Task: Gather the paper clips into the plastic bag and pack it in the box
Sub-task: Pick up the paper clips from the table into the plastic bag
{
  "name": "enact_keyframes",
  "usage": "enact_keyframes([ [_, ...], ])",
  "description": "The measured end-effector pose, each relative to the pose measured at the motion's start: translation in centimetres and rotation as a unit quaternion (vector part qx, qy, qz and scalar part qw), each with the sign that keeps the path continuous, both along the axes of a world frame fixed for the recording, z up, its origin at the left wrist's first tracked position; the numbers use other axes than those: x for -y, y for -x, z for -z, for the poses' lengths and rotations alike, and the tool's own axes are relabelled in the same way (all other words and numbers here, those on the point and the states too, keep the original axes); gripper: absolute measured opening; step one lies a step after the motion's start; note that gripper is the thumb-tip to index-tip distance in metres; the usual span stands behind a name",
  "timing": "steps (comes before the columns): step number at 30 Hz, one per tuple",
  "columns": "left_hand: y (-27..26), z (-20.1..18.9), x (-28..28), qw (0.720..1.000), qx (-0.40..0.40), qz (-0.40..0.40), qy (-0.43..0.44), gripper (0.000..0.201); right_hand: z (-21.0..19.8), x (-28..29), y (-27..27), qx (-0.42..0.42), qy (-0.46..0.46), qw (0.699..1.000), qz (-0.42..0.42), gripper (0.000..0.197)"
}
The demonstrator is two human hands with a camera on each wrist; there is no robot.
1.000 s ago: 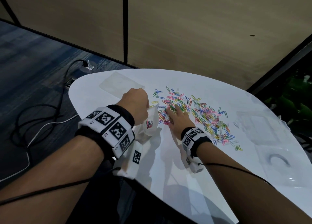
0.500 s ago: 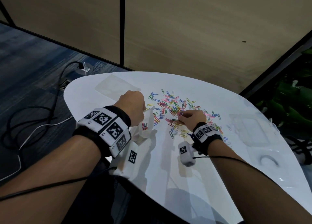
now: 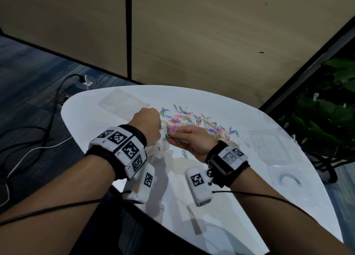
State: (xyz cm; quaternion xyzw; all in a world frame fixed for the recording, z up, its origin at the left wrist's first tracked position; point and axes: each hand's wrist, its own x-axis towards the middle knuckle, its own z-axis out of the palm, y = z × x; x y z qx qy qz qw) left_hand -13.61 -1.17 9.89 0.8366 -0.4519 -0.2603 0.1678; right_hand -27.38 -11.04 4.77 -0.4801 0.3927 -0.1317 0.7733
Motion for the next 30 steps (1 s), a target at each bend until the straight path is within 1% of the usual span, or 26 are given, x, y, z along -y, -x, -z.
enact_keyframes([
  [6, 1.7, 0.4, 0.6, 0.999, 0.042, 0.027, -0.003, 0.026, 1.5, -1.8, -1.5, -0.09, 0.079, 0.993, -0.002, 0.015],
  [9, 2.2, 0.6, 0.6, 0.999, 0.042, 0.026, -0.004, 0.023, 2.2, -2.3, -2.0, -0.152, 0.138, 0.978, -0.025, 0.033],
  [10, 2.3, 0.6, 0.6, 0.999, 0.04, 0.024, -0.002, 0.022, 2.3, -2.3, -2.1, -0.171, 0.162, 0.971, -0.034, 0.034],
  [12, 2.1, 0.5, 0.6, 0.999, 0.036, 0.019, 0.002, 0.023, 2.3, -2.4, -2.2, -0.193, 0.201, 0.96, -0.04, 0.028],
  [14, 1.9, 0.5, 0.5, 0.999, 0.031, 0.016, 0.006, 0.023, 2.0, -2.5, -2.2, -0.21, 0.243, 0.946, -0.039, 0.013],
  [15, 1.8, 0.5, 0.4, 0.999, 0.031, 0.016, 0.007, 0.024, 1.9, -2.5, -2.3, -0.219, 0.268, 0.937, -0.041, 0.01],
  [16, 1.7, 0.5, 0.4, 0.999, 0.031, 0.017, 0.007, 0.024, 1.9, -2.5, -2.4, -0.229, 0.294, 0.927, -0.048, 0.011],
  [17, 1.6, 0.4, 0.4, 0.999, 0.032, 0.018, 0.007, 0.025, 1.8, -2.6, -2.4, -0.235, 0.311, 0.919, -0.057, 0.015],
  [19, 1.5, 0.4, 0.3, 0.999, 0.034, 0.019, 0.008, 0.025, 1.5, -2.9, -2.6, -0.239, 0.323, 0.914, -0.064, 0.022],
  [22, 1.3, 0.2, 0.2, 0.999, 0.026, 0.02, 0.01, 0.026, 1.1, -3.1, -2.5, -0.238, 0.349, 0.904, -0.065, 0.022],
  [25, 1.3, 0.1, 0.1, 1.0, 0.022, 0.019, 0.007, 0.027, 0.7, -3.2, -2.5, -0.257, 0.377, 0.884, -0.099, 0.025],
  [27, 1.2, 0.1, 0.1, 1.0, 0.022, 0.016, 0.01, 0.028, 0.5, -3.3, -2.5, -0.252, 0.375, 0.884, -0.115, 0.029],
  [29, 1.1, 0.1, 0.1, 1.0, 0.02, 0.011, 0.015, 0.028, 0.1, -3.4, -2.3, -0.24, 0.391, 0.881, -0.113, 0.021],
  [30, 1.0, 0.2, 0.1, 1.0, 0.018, 0.01, 0.016, 0.028, 0.0, -3.3, -2.3, -0.239, 0.407, 0.874, -0.117, 0.017],
])
